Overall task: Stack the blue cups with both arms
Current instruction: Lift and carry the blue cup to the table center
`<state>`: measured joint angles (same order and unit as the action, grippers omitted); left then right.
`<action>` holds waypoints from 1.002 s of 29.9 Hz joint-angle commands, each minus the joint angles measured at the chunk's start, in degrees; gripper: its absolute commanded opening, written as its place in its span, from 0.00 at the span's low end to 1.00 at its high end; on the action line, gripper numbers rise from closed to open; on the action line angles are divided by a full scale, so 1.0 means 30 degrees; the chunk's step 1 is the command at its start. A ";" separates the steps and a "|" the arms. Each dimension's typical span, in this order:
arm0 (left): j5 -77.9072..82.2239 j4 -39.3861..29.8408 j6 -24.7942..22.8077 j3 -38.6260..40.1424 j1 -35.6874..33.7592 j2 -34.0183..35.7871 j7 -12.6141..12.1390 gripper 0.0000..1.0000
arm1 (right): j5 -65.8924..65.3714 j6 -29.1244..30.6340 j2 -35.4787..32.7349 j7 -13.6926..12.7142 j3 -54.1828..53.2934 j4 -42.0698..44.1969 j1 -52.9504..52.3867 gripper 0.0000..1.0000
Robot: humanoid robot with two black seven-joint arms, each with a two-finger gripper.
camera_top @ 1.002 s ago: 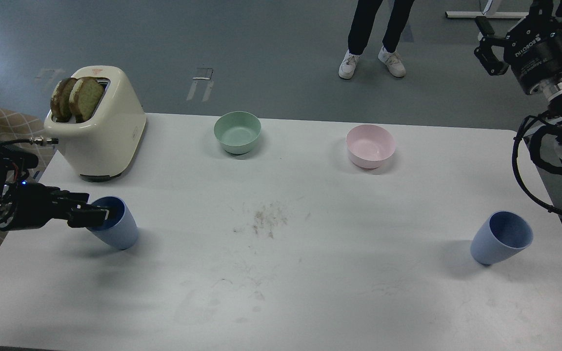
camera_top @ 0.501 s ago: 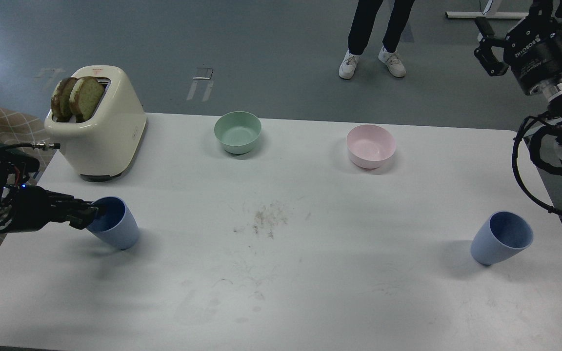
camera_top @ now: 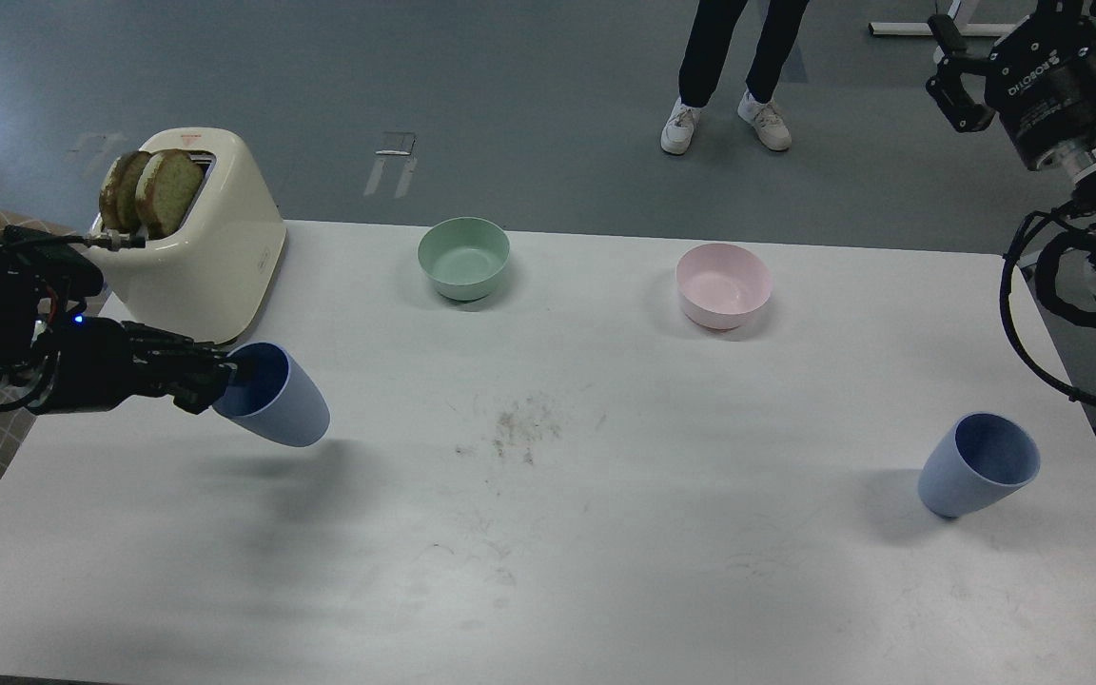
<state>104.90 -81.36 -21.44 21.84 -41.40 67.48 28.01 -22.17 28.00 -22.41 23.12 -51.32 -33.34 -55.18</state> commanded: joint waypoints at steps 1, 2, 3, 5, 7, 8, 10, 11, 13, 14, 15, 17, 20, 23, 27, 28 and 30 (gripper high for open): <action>0.0043 -0.0566 -0.1372 -0.0073 -0.1865 -0.1273 -0.0002 0.00 | -0.0050 0.0000 -0.0060 -0.0002 0.0086 0.0038 -0.0444 1.00; 0.0073 -0.0566 -0.1757 -0.0073 -0.2308 -0.1804 -0.0002 0.00 | -0.0051 0.0000 -0.0060 -0.0002 0.0057 0.0038 -0.0444 1.00; 0.0276 -0.0537 -0.2188 -0.0102 -0.3009 -0.2650 -0.0002 0.00 | -0.0051 0.0000 -0.0002 -0.0002 0.0056 0.0038 -0.0560 1.00; 0.0716 -0.0420 -0.2188 -0.0102 -0.3717 -0.3681 -0.0002 0.00 | -0.0080 0.0000 -0.0059 -0.0002 0.0144 0.0038 -0.0970 1.00; 0.1241 -0.0303 -0.2188 -0.0132 -0.4243 -0.4761 -0.0002 0.00 | -0.0080 0.0000 -0.0060 -0.0031 0.0144 0.0126 -0.1234 1.00; 0.1419 -0.0216 -0.2188 -0.0132 -0.4449 -0.5203 -0.0002 0.00 | -0.0080 0.0000 -0.0002 -0.0031 0.0144 0.0184 -0.1322 1.00; 0.1917 0.0310 -0.2188 -0.0277 -0.5064 -0.7045 -0.0002 0.00 | -0.0080 0.0000 -0.0001 -0.0031 0.0174 0.0389 -0.1819 1.00; 0.2035 0.0429 -0.2188 -0.0336 -0.5212 -0.7372 -0.0002 0.00 | -0.0080 0.0000 -0.0001 -0.0031 0.0174 0.0419 -0.1937 1.00; 0.2327 0.0779 -0.2188 -0.0656 -0.5708 -0.8452 -0.0002 0.00 | -0.0138 0.0000 -0.0001 -0.0060 0.0203 0.0419 -0.2230 1.00; 0.2445 0.0897 -0.2188 -0.0862 -0.5885 -0.8836 -0.0002 0.00 | -0.0081 0.0000 -0.0001 -0.0060 0.0203 0.0419 -0.2289 1.00; 0.2591 0.1189 -0.2188 -0.1328 -0.6322 -0.9594 -0.0002 0.00 | -0.0138 0.0000 -0.0001 -0.0060 0.0261 0.0419 -0.2493 1.00; 0.2622 0.1629 -0.2188 -0.2296 -0.7056 -1.0566 -0.0002 0.00 | -0.0139 0.0000 -0.0001 -0.0060 0.0641 0.0419 -0.2816 1.00; 0.2622 0.2216 -0.2188 -0.3673 -0.8111 -1.1825 -0.0002 0.00 | -0.0139 0.0000 -0.0001 -0.0060 0.1227 0.0419 -0.3373 1.00; 0.2622 0.3063 -0.2188 -0.4815 -0.8960 -1.3346 -0.0002 0.00 | -0.0139 0.0000 -0.0001 -0.0060 0.1695 0.0448 -0.3783 1.00; 0.2651 0.4206 -0.2188 -0.5870 -0.9634 -1.5017 -0.0002 0.00 | -0.0139 0.0000 0.0145 -0.0060 0.1902 0.0448 -0.4018 1.00; 0.2651 0.4325 -0.2188 -0.6135 -0.9782 -1.5254 -0.0002 0.00 | -0.0139 0.0000 0.0145 -0.0060 0.1902 0.0448 -0.4018 1.00; 0.2796 0.5259 -0.2188 -0.7129 -1.0337 -1.6306 -0.0002 0.00 | -0.0139 0.0000 0.0174 -0.0060 0.1902 0.0448 -0.4018 1.00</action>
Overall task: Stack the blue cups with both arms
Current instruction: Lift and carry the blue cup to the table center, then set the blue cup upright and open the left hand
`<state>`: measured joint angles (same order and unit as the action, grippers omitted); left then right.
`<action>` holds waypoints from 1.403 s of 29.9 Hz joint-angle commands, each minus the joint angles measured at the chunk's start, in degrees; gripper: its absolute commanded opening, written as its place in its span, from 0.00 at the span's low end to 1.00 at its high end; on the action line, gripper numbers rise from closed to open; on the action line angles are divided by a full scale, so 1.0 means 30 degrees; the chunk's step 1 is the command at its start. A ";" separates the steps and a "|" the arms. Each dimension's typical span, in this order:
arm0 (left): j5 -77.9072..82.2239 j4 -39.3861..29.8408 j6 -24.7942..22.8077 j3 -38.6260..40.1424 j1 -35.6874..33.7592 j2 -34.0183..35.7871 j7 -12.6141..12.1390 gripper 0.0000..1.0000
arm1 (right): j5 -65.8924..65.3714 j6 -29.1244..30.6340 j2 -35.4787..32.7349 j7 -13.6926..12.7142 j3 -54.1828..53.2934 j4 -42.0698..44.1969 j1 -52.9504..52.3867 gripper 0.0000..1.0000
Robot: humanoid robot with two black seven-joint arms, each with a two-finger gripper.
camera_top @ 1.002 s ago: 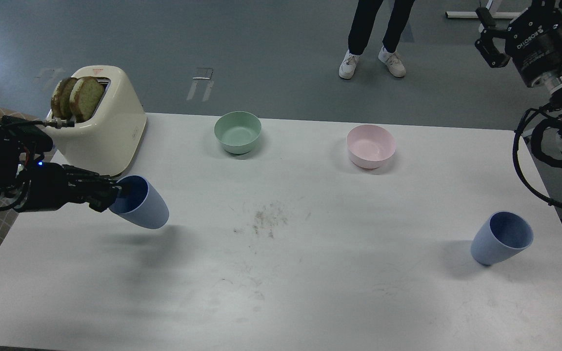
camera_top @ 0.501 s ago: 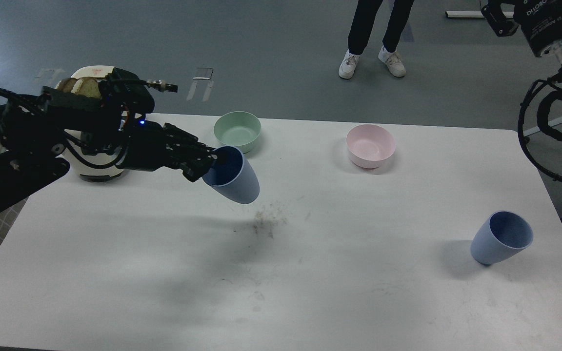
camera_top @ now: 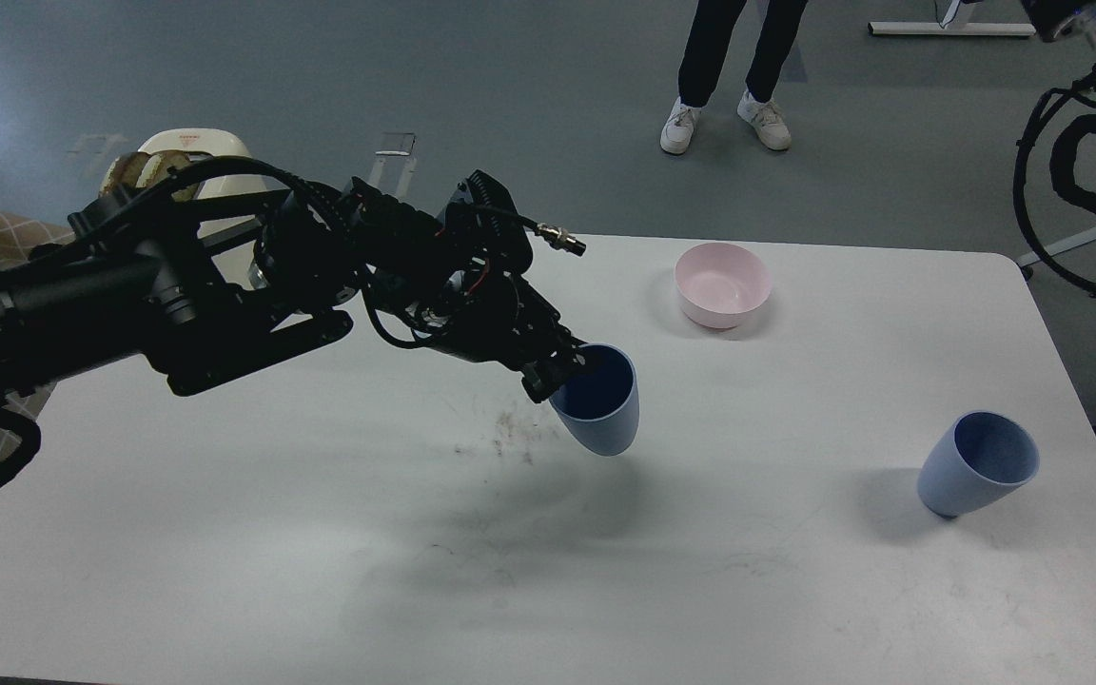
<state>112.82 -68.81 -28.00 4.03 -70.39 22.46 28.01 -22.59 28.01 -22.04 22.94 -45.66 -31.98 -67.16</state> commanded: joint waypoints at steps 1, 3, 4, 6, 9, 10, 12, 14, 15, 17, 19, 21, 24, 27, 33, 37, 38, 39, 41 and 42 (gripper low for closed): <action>0.0243 0.1343 0.0001 -0.1429 -0.0764 -0.1538 -0.0004 0.00 | 0.0002 -0.0003 0.0081 0.0001 0.0016 -0.0003 -0.0025 1.00; 0.0709 0.1899 0.0001 -0.1751 -0.0823 -0.1978 -0.0004 0.00 | 0.0002 -0.0003 0.0140 0.0001 0.0016 -0.0003 -0.0025 1.00; 0.0858 0.2048 0.0001 -0.1782 -0.0795 -0.2067 -0.0004 0.00 | 0.0002 -0.0003 0.0140 0.0001 0.0016 -0.0003 -0.0025 1.00; 0.1210 0.2224 0.0001 -0.1782 -0.0794 -0.2359 -0.0004 0.00 | 0.0002 -0.0003 0.0140 0.0001 0.0045 -0.0003 0.0004 1.00; 0.1211 0.2254 0.0001 -0.1812 -0.0794 -0.2478 -0.0004 0.00 | 0.0002 -0.0003 0.0140 0.0001 0.0045 -0.0003 0.0034 1.00; 0.1211 0.2254 0.0001 -0.1812 -0.0765 -0.2478 -0.0004 0.00 | 0.0002 -0.0003 0.0140 0.0001 0.0045 -0.0003 0.0063 1.00; 0.1182 0.2283 0.0001 -0.1841 -0.0736 -0.2478 -0.0004 0.00 | 0.0002 -0.0003 0.0140 0.0030 0.0045 -0.0003 0.0092 1.00; 0.1095 0.2283 0.0001 -0.1986 -0.0648 -0.2478 -0.0004 0.00 | 0.0002 -0.0003 0.0140 0.0001 0.0045 -0.0003 0.0092 1.00; 0.1094 0.2283 0.0001 -0.1988 -0.0648 -0.2478 -0.0004 0.00 | 0.0002 -0.0003 0.0140 0.0001 0.0045 -0.0003 0.0092 1.00; 0.0918 0.2312 0.0001 -0.2367 -0.0531 -0.2478 -0.0004 0.00 | 0.0002 -0.0003 0.0169 0.0001 0.0045 -0.0003 0.0121 1.00; 0.0918 0.2313 0.0001 -0.2398 -0.0443 -0.2507 -0.0004 0.00 | 0.0002 -0.0003 0.0169 0.0030 0.0045 -0.0003 0.0121 1.00; 0.0918 0.2371 0.0001 -0.2398 -0.0268 -0.2536 -0.0004 0.00 | 0.0002 -0.0003 0.0169 0.0030 0.0045 -0.0003 0.0209 1.00; 0.0918 0.2459 0.0001 -0.2427 -0.0208 -0.2595 -0.0004 0.00 | 0.0002 -0.0003 0.0140 0.0030 0.0045 -0.0003 0.0268 1.00; 0.0918 0.2605 0.0001 -0.2398 -0.0209 -0.2654 -0.0004 0.00 | 0.0002 -0.0003 0.0169 0.0030 0.0045 -0.0003 0.0327 1.00; 0.0889 0.2752 0.0001 -0.2427 -0.0004 -0.2829 -0.0004 0.00 | 0.0002 -0.0003 0.0169 0.0001 0.0045 -0.0003 0.0298 1.00; 0.0889 0.2752 0.0001 -0.2427 -0.0003 -0.2800 -0.0004 0.12 | 0.0002 -0.0003 0.0169 0.0030 0.0045 -0.0003 0.0327 1.00; 0.0889 0.2752 0.0001 -0.2427 -0.0003 -0.2829 -0.0004 0.15 | 0.0002 -0.0003 0.0169 0.0030 0.0045 -0.0003 0.0327 1.00; 0.0889 0.2752 0.0001 -0.2427 -0.0003 -0.2801 -0.0004 0.21 | 0.0002 -0.0003 0.0169 0.0030 0.0045 -0.0003 0.0356 1.00; 0.0889 0.2752 0.0001 -0.2427 -0.0032 -0.2800 -0.0004 0.36 | 0.0002 -0.0003 0.0169 0.0030 0.0045 -0.0003 0.0356 1.00; 0.0889 0.2752 0.0001 -0.2427 -0.0033 -0.2800 -0.0004 0.43 | 0.0002 -0.0003 0.0169 0.0030 0.0045 -0.0003 0.0356 1.00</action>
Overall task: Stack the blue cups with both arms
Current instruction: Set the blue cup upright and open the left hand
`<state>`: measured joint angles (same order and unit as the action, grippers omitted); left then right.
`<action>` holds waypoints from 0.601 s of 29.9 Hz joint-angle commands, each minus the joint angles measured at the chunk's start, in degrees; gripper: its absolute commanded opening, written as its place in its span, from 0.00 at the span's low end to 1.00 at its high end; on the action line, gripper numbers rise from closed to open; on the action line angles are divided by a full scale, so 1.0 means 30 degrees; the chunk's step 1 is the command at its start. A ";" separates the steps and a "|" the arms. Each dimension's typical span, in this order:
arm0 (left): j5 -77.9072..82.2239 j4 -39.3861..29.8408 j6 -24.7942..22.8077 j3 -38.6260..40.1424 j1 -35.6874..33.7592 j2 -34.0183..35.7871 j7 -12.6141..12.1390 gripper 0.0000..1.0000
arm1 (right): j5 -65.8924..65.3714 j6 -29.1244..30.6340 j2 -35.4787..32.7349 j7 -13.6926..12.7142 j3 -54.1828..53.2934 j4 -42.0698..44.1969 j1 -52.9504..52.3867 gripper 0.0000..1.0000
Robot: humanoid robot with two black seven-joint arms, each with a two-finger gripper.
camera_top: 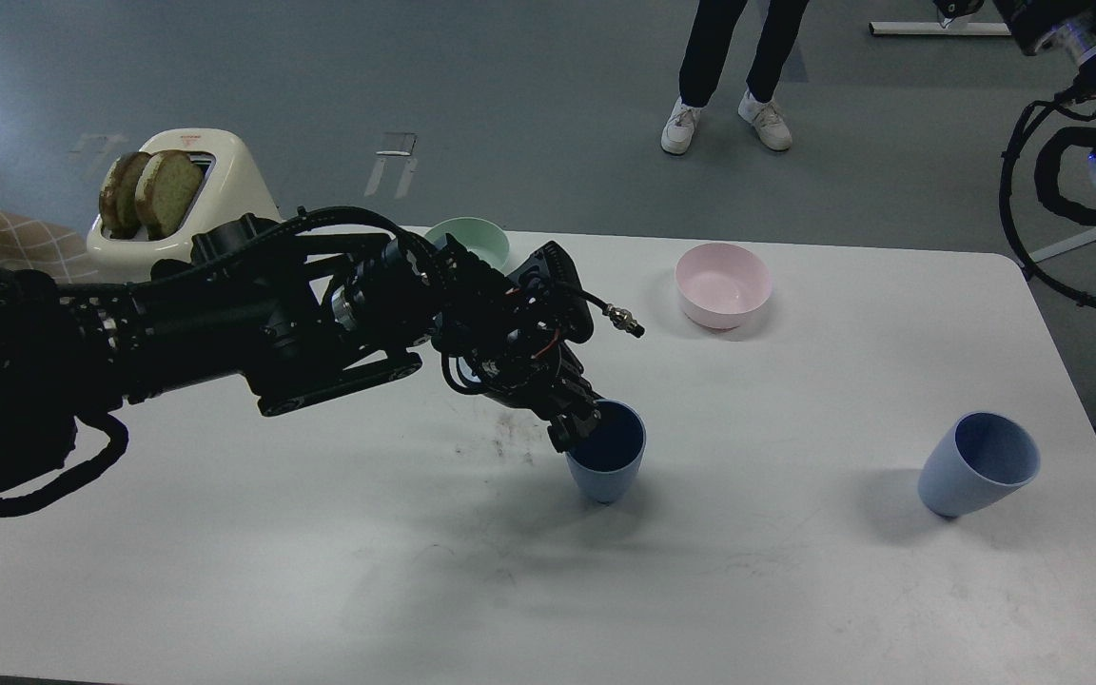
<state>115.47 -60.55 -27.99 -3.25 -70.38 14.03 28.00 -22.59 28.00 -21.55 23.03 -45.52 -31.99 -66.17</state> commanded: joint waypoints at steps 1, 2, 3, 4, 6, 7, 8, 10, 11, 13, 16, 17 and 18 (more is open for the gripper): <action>-0.0025 -0.0001 -0.0003 0.0028 -0.0067 -0.0017 0.0001 0.58 | 0.0000 0.0000 0.0006 -0.0001 -0.0001 0.0001 0.0024 1.00; -0.0025 -0.0030 -0.0003 0.0028 -0.0096 -0.0017 0.0001 0.65 | 0.0000 0.0000 0.0006 -0.0001 -0.0001 0.0001 0.0024 1.00; -0.0141 -0.0059 -0.0003 0.0028 -0.0183 -0.0046 0.0001 0.75 | 0.0000 0.0000 0.0006 -0.0001 -0.0001 0.0001 -0.0005 1.00; -0.0345 -0.0059 -0.0003 0.0028 -0.0271 -0.0018 0.0001 0.79 | 0.0000 0.0000 0.0006 -0.0001 -0.0001 0.0001 -0.0034 1.00; -0.0522 -0.0059 -0.0003 0.0028 -0.0418 -0.0017 0.0001 0.81 | 0.0000 0.0000 0.0006 -0.0001 -0.0001 0.0001 -0.0034 1.00; -0.0639 -0.0059 -0.0003 0.0028 -0.0650 -0.0017 0.0001 0.83 | 0.0000 0.0000 0.0006 -0.0001 -0.0001 0.0001 -0.0034 1.00; -0.0640 -0.0088 -0.0003 0.0028 -0.0769 -0.0017 0.0001 0.83 | 0.0000 0.0000 0.0006 -0.0001 -0.0001 0.0001 -0.0034 1.00; -0.0669 -0.0234 -0.0003 0.0057 -0.1003 0.0041 0.0001 0.85 | 0.0000 0.0000 0.0006 -0.0001 -0.0001 0.0001 -0.0005 1.00; -0.0698 -0.0293 -0.0003 0.0057 -0.1120 0.0070 0.0001 0.85 | 0.0000 0.0000 0.0006 -0.0001 -0.0001 0.0001 -0.0005 1.00; -0.0873 -0.0381 -0.0003 0.0087 -0.1471 0.0158 0.0001 0.86 | 0.0000 0.0000 -0.0024 -0.0001 -0.0001 0.0001 -0.0005 1.00; -0.2102 -0.0673 -0.0003 0.0087 -0.2584 0.0392 0.0001 0.87 | 0.0000 0.0000 -0.0141 -0.0001 0.0028 0.0001 0.0024 1.00; -0.2627 -0.0964 -0.0003 0.0087 -0.3137 0.0654 0.0001 0.87 | 0.0000 0.0000 -0.0170 -0.0001 0.0028 0.0001 0.0082 1.00; -0.3183 -0.1257 -0.0003 0.0145 -0.3723 0.1121 0.0001 0.90 | 0.0000 0.0000 -0.0199 -0.0001 0.0028 -0.0028 0.0141 1.00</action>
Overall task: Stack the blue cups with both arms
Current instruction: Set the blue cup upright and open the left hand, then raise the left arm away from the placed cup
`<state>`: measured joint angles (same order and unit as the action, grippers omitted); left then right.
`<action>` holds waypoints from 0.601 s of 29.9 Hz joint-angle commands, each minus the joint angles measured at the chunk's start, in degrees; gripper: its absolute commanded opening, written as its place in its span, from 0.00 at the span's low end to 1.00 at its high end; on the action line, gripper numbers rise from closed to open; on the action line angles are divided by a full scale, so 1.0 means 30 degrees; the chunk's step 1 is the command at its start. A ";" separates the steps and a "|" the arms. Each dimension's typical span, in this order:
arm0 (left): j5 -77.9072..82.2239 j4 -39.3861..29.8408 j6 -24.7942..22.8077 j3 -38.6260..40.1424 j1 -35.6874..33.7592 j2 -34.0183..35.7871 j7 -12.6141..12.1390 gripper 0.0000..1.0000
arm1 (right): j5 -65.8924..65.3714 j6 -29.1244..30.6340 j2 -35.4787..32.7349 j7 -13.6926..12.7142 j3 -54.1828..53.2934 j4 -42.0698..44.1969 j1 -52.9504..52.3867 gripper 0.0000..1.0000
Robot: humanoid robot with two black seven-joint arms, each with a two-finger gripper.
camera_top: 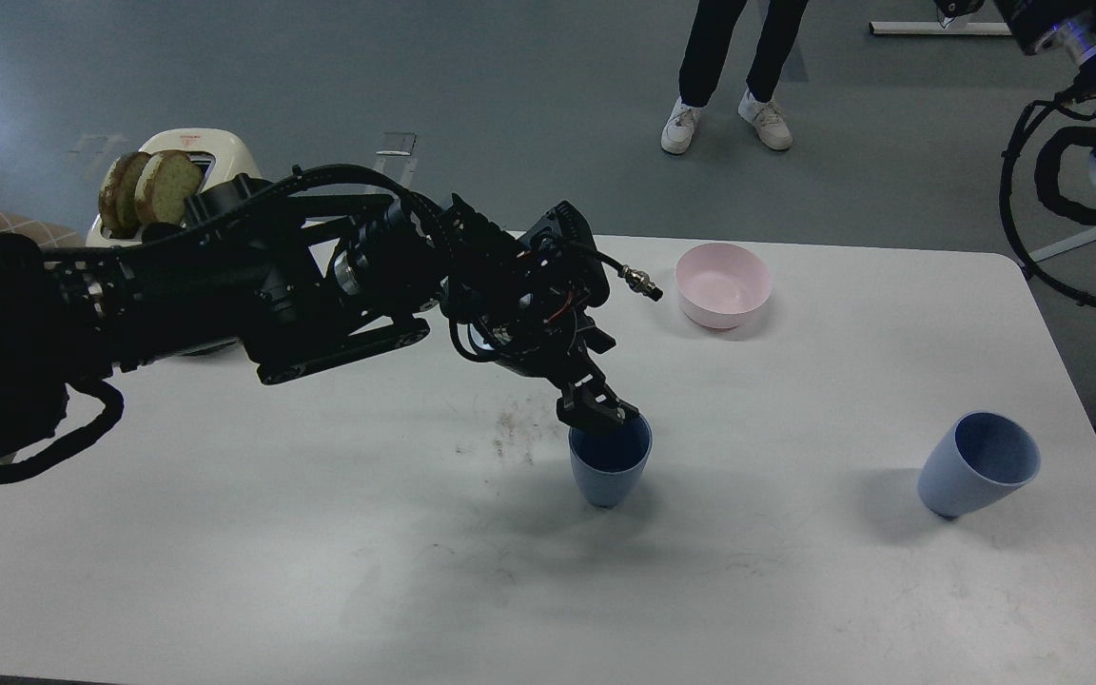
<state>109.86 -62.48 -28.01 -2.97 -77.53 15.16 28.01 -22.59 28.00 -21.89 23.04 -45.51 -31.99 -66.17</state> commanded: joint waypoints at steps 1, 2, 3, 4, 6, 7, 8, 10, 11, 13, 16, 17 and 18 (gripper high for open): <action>-0.1316 -0.0620 0.0002 0.0051 -0.1345 0.0748 -0.0002 0.90 | -0.0001 0.0000 -0.0086 -0.0003 0.0023 -0.0029 0.0141 1.00; -0.2041 -0.0794 0.0002 0.0109 -0.1780 0.1183 -0.0002 0.91 | -0.0117 0.0000 -0.0173 -0.0003 0.0023 -0.0029 0.0228 1.00; -0.2918 -0.0796 0.0002 0.0197 -0.2162 0.1478 -0.0002 0.92 | -0.0292 0.0000 -0.0406 -0.0061 0.0052 -0.0058 0.0316 1.00; -0.3449 -0.0738 0.0002 0.0198 -0.2340 0.1597 -0.0002 0.94 | -0.0439 0.0000 -0.0669 -0.0061 0.0139 -0.0145 0.0404 1.00; -0.5670 -0.0359 0.0002 0.0343 -0.2837 0.2297 -0.0002 0.95 | -0.0907 0.0000 -0.2012 -0.0062 0.1130 -0.0525 0.0464 1.00; -0.5681 -0.0357 0.0002 0.0344 -0.2839 0.2301 -0.0002 0.95 | -0.0909 0.0000 -0.2020 -0.0061 0.1136 -0.0527 0.0464 1.00; -0.6754 0.0165 0.0002 0.0634 -0.2868 0.2736 -0.0002 0.96 | -0.0996 0.0000 -0.2687 -0.0090 0.1832 -0.0904 0.0464 1.00; -0.8283 0.1251 0.0002 0.1075 -0.2810 0.3091 -0.0002 0.96 | -0.1172 0.0000 -0.4007 -0.0091 0.2890 -0.1841 0.0464 1.00; -0.9187 0.1893 0.0002 0.1309 -0.2723 0.3237 -0.0002 0.96 | -0.1462 0.0000 -0.5027 -0.0091 0.3532 -0.2599 0.0464 1.00; -1.0744 0.3038 0.0002 0.1691 -0.2664 0.3268 -0.0002 0.96 | -0.2108 0.0000 -0.6351 -0.0091 0.4298 -0.3658 0.0463 1.00; -1.3496 0.4737 0.0002 0.2189 -0.2343 0.3238 -0.0002 0.96 | -0.3483 0.0000 -0.8022 -0.0091 0.4797 -0.4918 0.0522 1.00; -1.5040 0.5553 0.0002 0.2335 -0.1964 0.3151 -0.0002 0.96 | -0.4357 0.0000 -0.8867 -0.0091 0.4972 -0.5530 0.0551 1.00; -1.5839 0.5909 0.0002 0.2424 -0.1816 0.3121 -0.0002 0.96 | -0.4801 0.0000 -0.9281 -0.0091 0.5003 -0.5826 0.0610 1.00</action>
<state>71.18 -49.52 -28.00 3.25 -84.70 24.85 28.00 -32.21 28.01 -44.68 22.76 -31.57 -45.81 -64.66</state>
